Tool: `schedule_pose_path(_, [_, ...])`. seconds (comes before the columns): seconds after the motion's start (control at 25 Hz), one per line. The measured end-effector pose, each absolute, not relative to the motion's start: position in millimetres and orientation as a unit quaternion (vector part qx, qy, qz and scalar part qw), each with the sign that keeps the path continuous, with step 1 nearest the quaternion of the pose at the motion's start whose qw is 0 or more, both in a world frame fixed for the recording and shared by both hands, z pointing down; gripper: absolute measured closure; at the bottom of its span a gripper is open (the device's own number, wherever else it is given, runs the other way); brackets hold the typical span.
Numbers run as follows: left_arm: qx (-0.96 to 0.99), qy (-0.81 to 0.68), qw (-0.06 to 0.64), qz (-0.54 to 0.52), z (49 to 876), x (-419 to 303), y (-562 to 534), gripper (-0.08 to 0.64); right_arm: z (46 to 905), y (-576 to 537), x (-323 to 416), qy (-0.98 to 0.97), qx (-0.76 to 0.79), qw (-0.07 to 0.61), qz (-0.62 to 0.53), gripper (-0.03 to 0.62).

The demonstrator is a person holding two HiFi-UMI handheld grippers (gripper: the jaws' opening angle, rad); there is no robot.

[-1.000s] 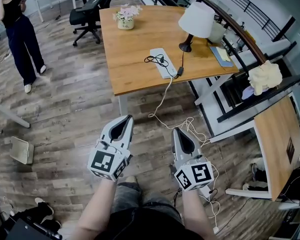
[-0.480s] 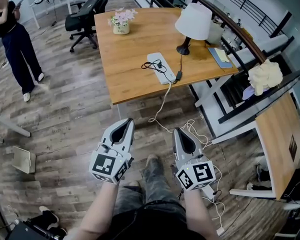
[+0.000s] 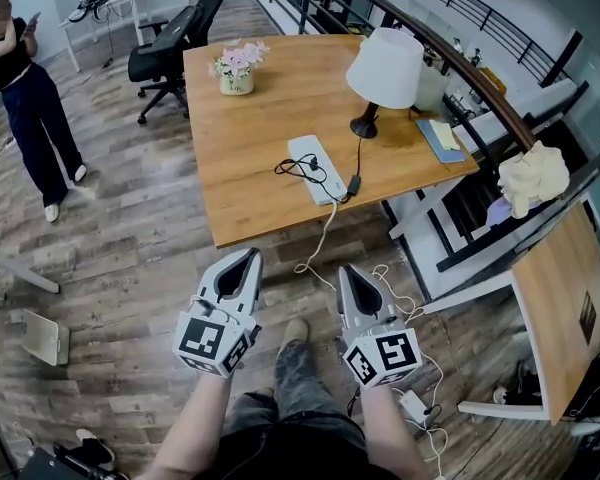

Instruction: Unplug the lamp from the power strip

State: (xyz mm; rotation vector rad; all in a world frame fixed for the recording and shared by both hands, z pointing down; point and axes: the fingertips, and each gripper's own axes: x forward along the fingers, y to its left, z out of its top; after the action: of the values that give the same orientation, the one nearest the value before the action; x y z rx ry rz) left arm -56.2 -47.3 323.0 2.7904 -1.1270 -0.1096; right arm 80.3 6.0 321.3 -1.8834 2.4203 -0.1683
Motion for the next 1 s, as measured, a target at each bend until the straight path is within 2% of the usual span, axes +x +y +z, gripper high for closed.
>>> schedule_pose_path(1.0, [0.924, -0.368, 0.104, -0.001, 377, 42, -199, 0.564, 381, -174, 155, 0.81, -0.578, -0.016, -0.103, 0.584])
